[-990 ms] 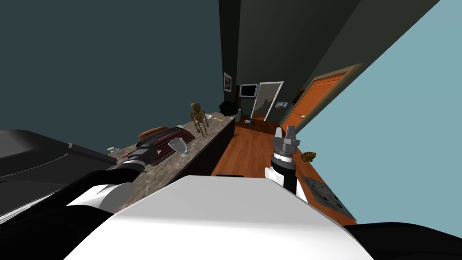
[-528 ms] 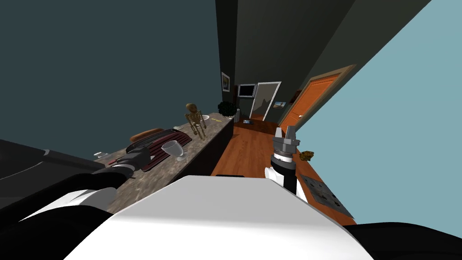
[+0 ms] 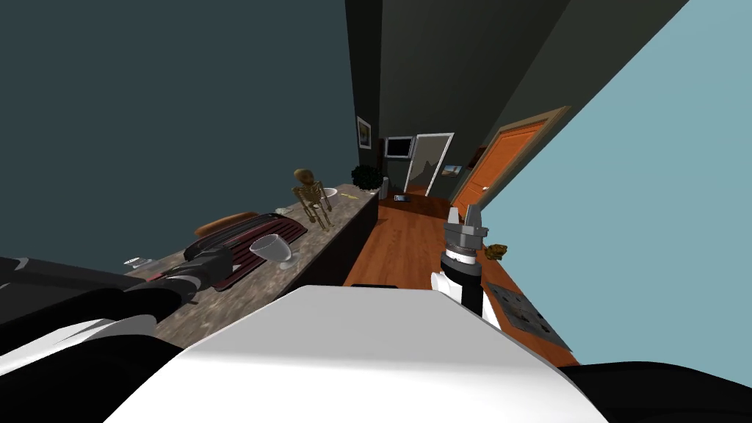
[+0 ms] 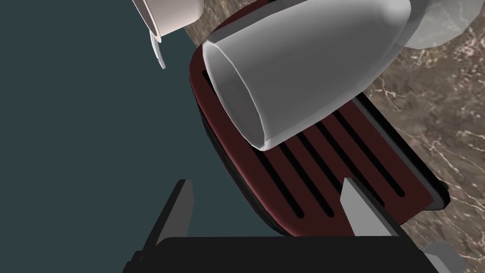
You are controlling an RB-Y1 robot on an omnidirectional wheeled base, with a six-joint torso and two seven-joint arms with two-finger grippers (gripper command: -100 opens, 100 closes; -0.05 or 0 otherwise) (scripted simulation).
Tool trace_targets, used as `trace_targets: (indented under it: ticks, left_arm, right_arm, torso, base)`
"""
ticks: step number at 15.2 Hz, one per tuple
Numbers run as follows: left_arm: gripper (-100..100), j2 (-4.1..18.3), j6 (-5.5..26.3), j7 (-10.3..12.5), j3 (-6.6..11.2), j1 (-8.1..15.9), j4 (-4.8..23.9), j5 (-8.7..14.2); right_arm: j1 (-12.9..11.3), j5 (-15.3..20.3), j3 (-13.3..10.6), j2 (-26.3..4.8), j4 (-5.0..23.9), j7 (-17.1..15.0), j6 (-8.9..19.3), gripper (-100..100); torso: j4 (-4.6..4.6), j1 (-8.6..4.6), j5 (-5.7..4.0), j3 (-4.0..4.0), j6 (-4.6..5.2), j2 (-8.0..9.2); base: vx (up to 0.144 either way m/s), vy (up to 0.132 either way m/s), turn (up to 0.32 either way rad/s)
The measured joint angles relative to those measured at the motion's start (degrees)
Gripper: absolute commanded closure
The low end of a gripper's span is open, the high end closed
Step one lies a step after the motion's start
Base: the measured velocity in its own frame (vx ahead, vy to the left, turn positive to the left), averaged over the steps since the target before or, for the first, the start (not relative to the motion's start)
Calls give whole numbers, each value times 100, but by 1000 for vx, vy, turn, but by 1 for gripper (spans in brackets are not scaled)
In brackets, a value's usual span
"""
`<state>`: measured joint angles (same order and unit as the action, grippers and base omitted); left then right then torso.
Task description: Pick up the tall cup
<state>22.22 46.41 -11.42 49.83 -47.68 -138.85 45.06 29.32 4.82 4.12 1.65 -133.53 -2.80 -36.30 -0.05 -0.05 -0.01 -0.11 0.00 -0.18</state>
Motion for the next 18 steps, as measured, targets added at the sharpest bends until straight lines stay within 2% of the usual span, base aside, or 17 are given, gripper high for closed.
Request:
trace_targets:
  ticks: [2, 4, 6, 8, 14, 16, 18]
  left_arm:
    - [-100, 47, 227, -11, 182, -99, 8, 192]
    - [-100, 70, 427, -26, 265, -149, 14, 296]
    - [-100, 110, 641, -31, 454, -255, 3, 500]
    - [-100, 113, 863, -19, 517, -286, -29, 551]
    - [-100, 219, 1492, -61, 922, -507, 29, 1021]
    - [-100, 237, 1716, -39, 1003, -545, -5, 1093]
    - [-100, 280, 1942, -43, 1177, -644, 6, 1294]
  right_arm:
    - [0, 0, 0, 0, 0, 0, 0, 0]
    - [0, 0, 0, 0, 0, 0, 0, 0]
    - [0, 0, 0, 0, 0, 0, 0, 0]
    - [0, 0, 0, 0, 0, 0, 0, 0]
    - [0, 0, 0, 0, 0, 0, 0, 0]
    - [0, 0, 0, 0, 0, 0, 0, 0]
    - [0, 0, 0, 0, 0, 0, 0, 0]
  torso:
    - [-1, 1, 0, -3, 1, -6]
    - [0, 2, 1, 1, 0, 1]
    - [0, 3, 0, -2, 1, -4]
    - [0, 2, 1, 0, 0, 0]
    - [-1, 6, 1, -4, 1, -8]
    - [0, 4, 1, -1, 0, -1]
    - [-1, 2, 0, -2, 1, -5]
  base:
    - [63, -2, -54]
    - [41, 2, -34]
    - [64, 1, -57]
    - [46, -4, -35]
    - [62, 4, -49]
    - [41, -1, -39]
    - [66, 3, -56]
